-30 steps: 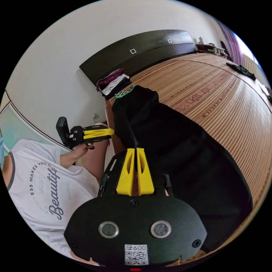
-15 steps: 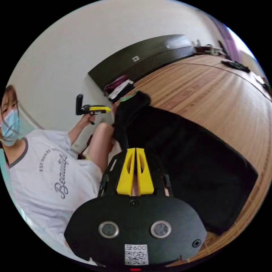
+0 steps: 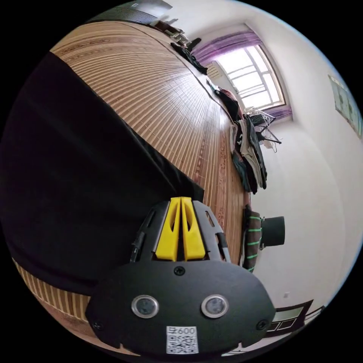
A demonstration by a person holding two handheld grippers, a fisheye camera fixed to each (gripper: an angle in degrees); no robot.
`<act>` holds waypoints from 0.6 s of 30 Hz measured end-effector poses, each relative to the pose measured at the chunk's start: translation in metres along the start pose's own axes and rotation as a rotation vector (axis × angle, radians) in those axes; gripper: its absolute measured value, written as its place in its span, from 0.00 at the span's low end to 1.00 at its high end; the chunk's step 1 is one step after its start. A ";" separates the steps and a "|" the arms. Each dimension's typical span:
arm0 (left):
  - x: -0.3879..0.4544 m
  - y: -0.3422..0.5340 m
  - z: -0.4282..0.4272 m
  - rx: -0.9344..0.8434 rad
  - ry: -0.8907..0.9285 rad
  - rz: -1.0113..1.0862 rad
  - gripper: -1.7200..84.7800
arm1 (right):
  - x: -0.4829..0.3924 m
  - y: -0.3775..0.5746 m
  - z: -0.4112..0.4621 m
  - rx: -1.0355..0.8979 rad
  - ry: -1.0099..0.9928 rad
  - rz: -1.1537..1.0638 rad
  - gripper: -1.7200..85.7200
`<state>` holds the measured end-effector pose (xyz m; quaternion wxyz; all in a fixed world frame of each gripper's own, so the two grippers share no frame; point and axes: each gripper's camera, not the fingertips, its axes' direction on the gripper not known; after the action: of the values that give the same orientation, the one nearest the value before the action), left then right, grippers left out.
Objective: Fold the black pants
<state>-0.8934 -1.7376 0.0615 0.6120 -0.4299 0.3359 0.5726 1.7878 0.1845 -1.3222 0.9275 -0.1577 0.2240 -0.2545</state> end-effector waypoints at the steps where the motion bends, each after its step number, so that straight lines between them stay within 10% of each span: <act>1: -0.009 0.007 -0.010 0.028 0.031 -0.015 0.04 | 0.004 0.001 -0.004 -0.002 -0.006 0.031 0.01; 10: 0.046 0.188 -0.203 0.360 0.559 -0.030 0.12 | 0.058 0.072 -0.097 0.244 -0.566 0.330 0.01; 18: 0.087 0.191 -0.212 0.365 0.761 -0.185 0.13 | 0.067 0.120 -0.105 0.191 -0.601 0.351 0.01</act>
<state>-1.0549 -1.8995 -0.1300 0.5594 -0.5233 0.5934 0.2473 1.8356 0.2273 -1.4827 0.9920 -0.0974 -0.0600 -0.0535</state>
